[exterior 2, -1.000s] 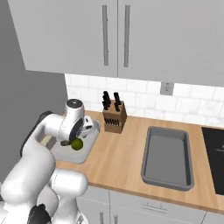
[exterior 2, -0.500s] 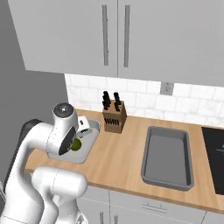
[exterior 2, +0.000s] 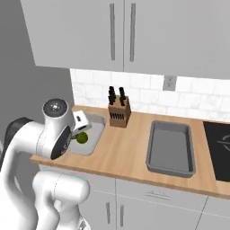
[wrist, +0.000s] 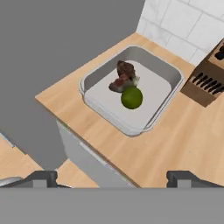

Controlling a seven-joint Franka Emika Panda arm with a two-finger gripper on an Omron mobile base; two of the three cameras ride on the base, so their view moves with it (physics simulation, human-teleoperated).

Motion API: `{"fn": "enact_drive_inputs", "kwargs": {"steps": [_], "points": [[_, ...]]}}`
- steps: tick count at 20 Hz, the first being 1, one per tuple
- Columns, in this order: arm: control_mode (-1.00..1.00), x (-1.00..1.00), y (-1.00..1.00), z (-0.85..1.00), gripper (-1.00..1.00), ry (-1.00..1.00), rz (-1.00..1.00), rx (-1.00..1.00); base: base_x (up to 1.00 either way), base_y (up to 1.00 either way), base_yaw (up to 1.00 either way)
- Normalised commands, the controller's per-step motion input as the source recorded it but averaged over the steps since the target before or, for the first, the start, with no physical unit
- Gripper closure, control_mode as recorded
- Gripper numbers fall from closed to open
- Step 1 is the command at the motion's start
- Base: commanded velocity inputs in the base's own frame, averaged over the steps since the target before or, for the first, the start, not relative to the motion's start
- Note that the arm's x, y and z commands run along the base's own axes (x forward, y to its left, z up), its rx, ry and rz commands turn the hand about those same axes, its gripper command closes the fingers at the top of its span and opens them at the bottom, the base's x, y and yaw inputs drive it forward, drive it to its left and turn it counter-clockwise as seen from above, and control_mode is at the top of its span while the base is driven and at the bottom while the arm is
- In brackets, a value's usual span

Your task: Place one lime and one steak in each tupperware on the nearby counter, to pack two identical lunches.

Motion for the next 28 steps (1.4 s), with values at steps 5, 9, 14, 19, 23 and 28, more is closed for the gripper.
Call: {"fn": "enact_drive_inputs", "kwargs": {"steps": [5,9,14,19,23,28], "points": [[1.00,0.00,0.00,0.00,-1.00,0.00,0.00,0.00,-1.00,0.00,-0.04],[1.00,0.00,0.00,0.00,-1.00,0.00,0.00,0.00,-1.00,0.13,0.00],[1.00,0.00,0.00,0.00,-1.00,0.00,0.00,0.00,-1.00,0.84,0.01],[1.00,0.00,0.00,0.00,-1.00,0.00,0.00,0.00,-0.70,1.00,0.06],[1.00,0.00,0.00,0.00,-1.00,0.00,0.00,0.00,-0.04,1.00,0.16],[1.00,0.00,0.00,0.00,-1.00,0.00,0.00,0.00,0.00,1.00,0.28]]}}
